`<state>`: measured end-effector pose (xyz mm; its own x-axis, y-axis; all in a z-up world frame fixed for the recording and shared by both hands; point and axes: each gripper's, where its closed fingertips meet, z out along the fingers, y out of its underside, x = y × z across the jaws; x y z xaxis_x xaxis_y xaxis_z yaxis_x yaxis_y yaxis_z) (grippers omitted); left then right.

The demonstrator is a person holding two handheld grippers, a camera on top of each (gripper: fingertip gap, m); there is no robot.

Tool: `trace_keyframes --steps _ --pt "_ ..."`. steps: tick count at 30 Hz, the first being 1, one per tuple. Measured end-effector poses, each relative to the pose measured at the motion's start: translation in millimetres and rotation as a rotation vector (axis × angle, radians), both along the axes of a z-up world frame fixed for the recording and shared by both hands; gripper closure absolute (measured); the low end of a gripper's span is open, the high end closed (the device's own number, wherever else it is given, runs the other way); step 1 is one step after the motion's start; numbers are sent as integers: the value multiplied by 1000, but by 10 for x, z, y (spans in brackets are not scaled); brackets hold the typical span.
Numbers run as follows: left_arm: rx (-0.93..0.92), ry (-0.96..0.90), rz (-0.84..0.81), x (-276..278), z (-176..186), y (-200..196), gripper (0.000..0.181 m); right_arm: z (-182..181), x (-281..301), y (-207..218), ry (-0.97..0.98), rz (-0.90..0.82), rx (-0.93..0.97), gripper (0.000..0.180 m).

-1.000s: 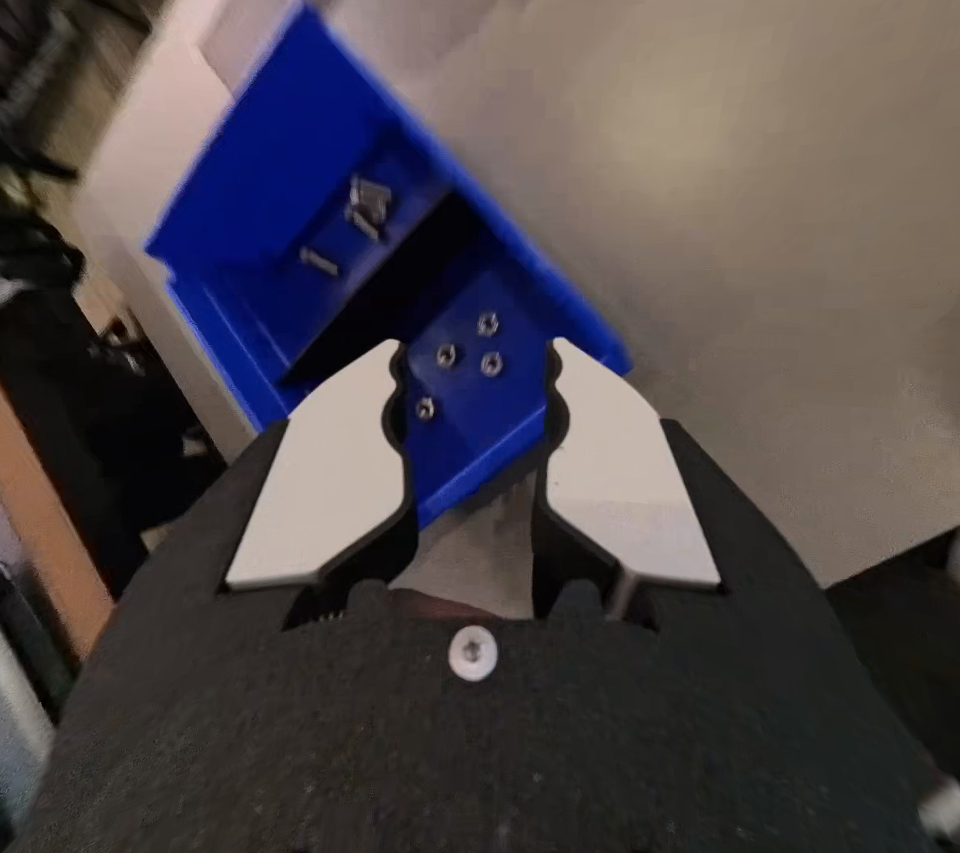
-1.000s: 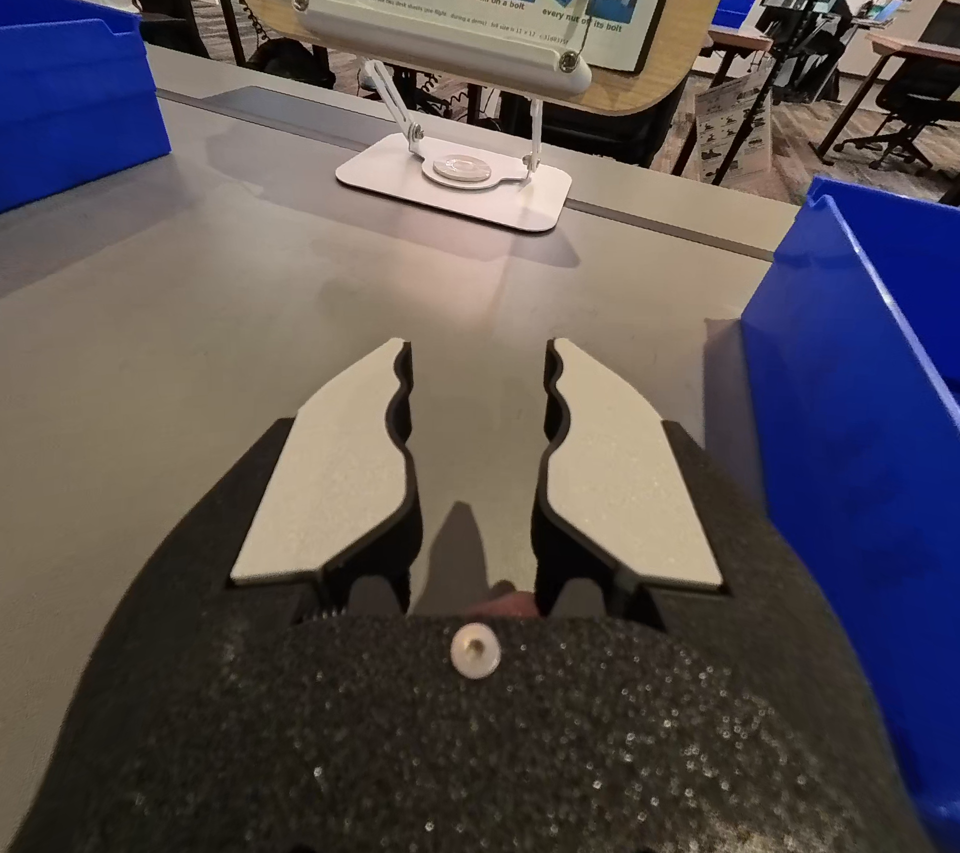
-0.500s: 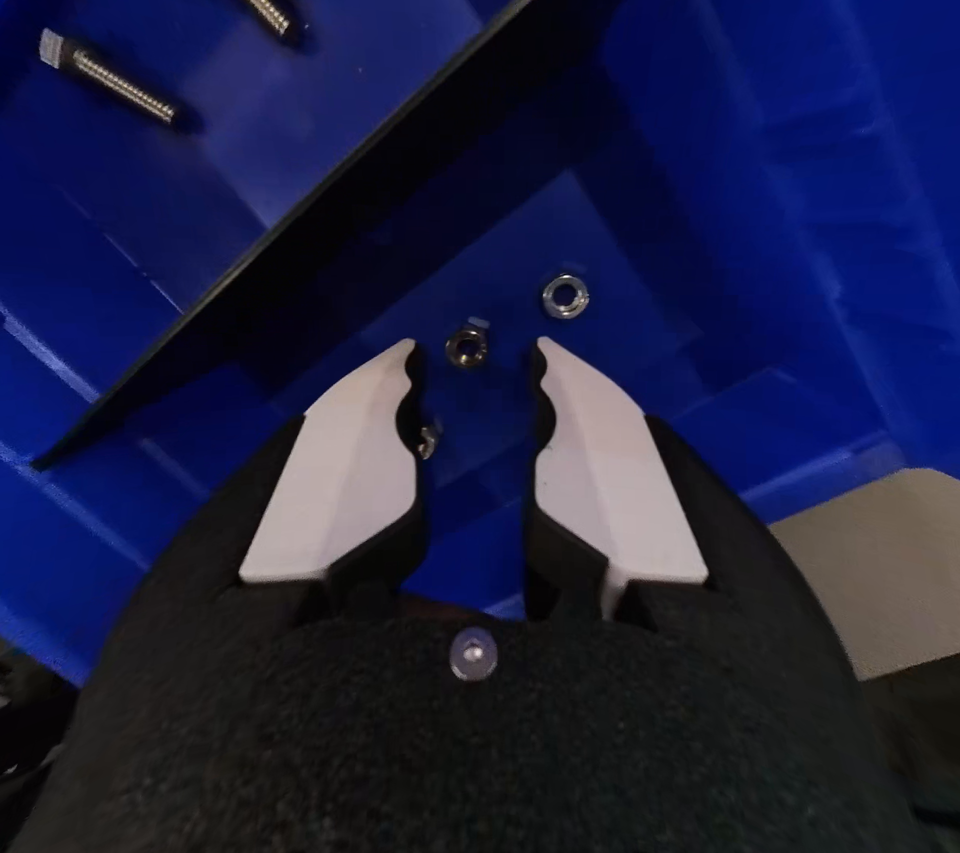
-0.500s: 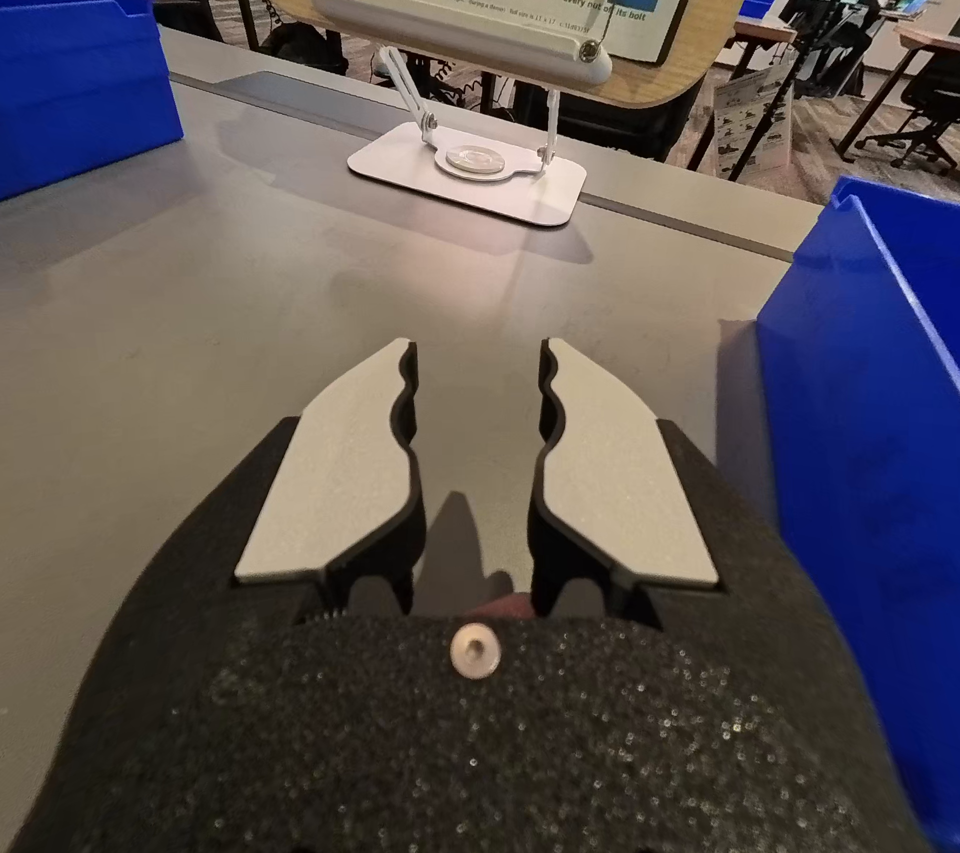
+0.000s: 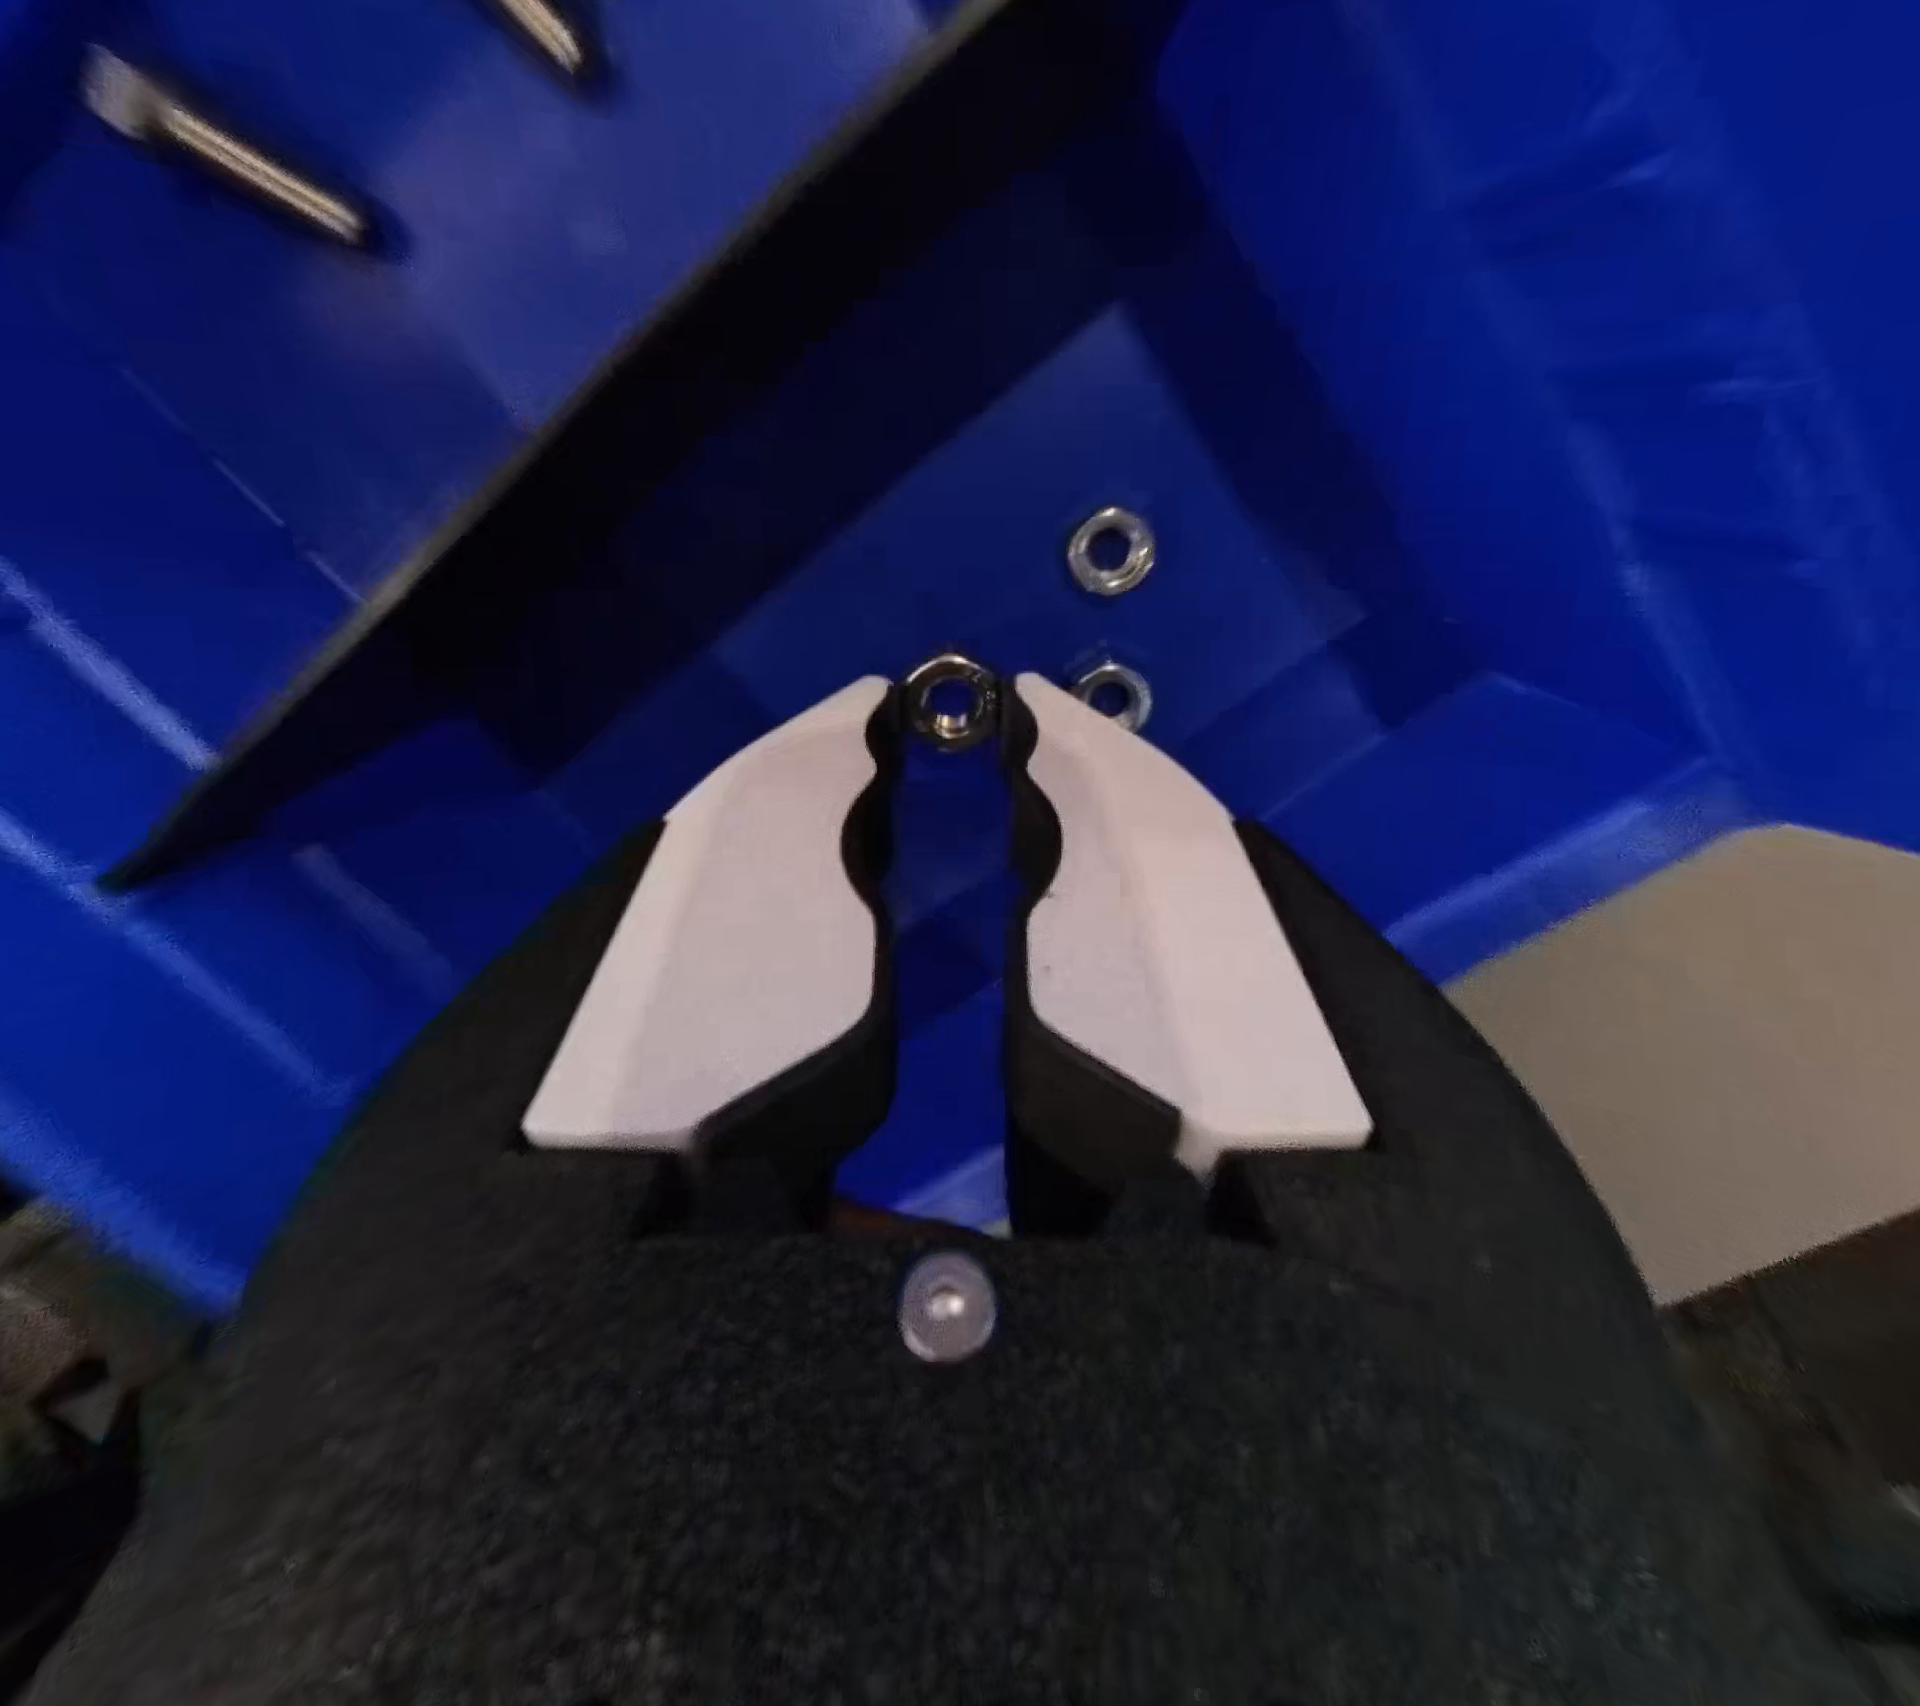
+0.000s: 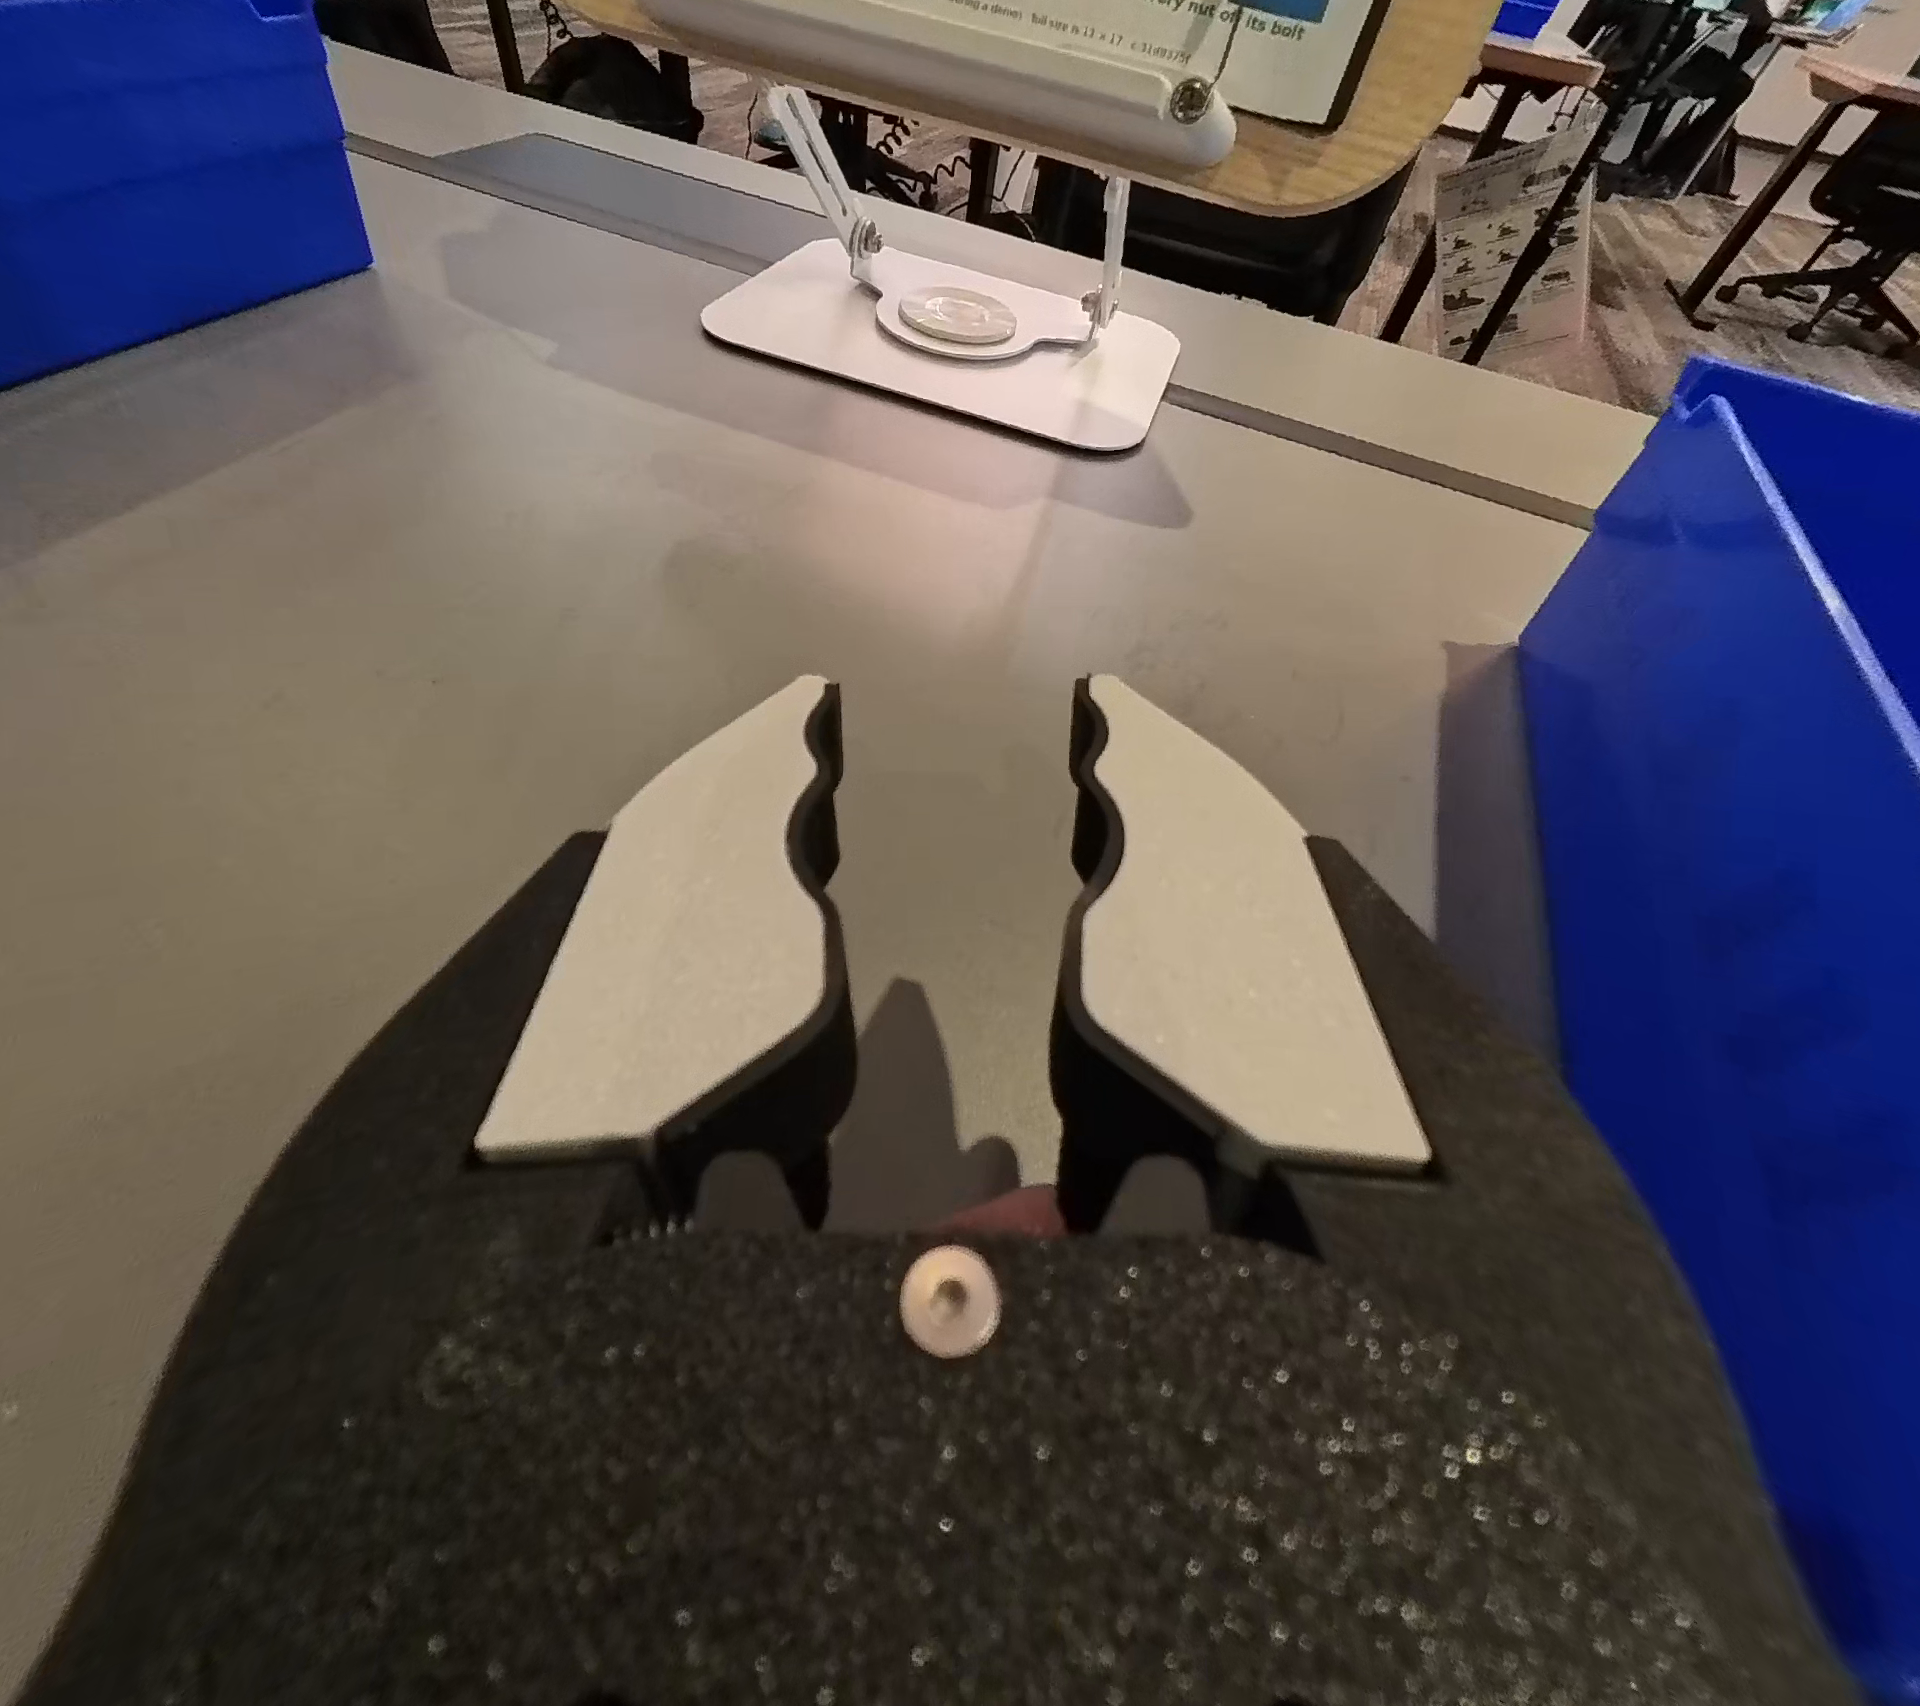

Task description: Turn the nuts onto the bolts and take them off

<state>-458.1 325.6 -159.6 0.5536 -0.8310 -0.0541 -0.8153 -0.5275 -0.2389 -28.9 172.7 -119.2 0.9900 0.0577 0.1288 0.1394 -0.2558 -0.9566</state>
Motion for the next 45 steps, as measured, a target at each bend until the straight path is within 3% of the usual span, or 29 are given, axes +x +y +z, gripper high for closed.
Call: trace_keyframes --steps 1,7,10,13,18,22,25,39,40,42,45 --pt "20 -20 -16 64 168 3 163 -2 -1 1 -1 0 -1 138" --pt "149 -40 -237 843 1261 -157 163 3 -10 -1 -8 3 3 139" --pt "153 -18 -372 1487 1425 -297 163 24 -1 -12 2 2 19 139" --pt "142 40 -461 2136 1212 -309 163 39 5 -22 16 5 29 139" --pt "46 78 -529 3059 461 -308 163 48 -3 -30 23 15 35 139" --pt "-22 134 -543 3379 -61 -298 163 50 -4 -35 27 18 36 139" --pt "-51 122 -550 3517 -230 -319 163 42 -5 -31 27 19 30 139" --pt "-79 106 -568 3603 -386 -482 163 36 -10 -33 29 24 25 139" --pt "-87 95 -557 3595 -372 -494 156 35 -12 -32 28 24 24 139" --pt "-69 75 -549 3530 -248 -495 144 35 -15 -33 26 26 24 139" --pt "39 -60 -514 3347 323 -419 140 38 -16 -36 25 26 27 139"
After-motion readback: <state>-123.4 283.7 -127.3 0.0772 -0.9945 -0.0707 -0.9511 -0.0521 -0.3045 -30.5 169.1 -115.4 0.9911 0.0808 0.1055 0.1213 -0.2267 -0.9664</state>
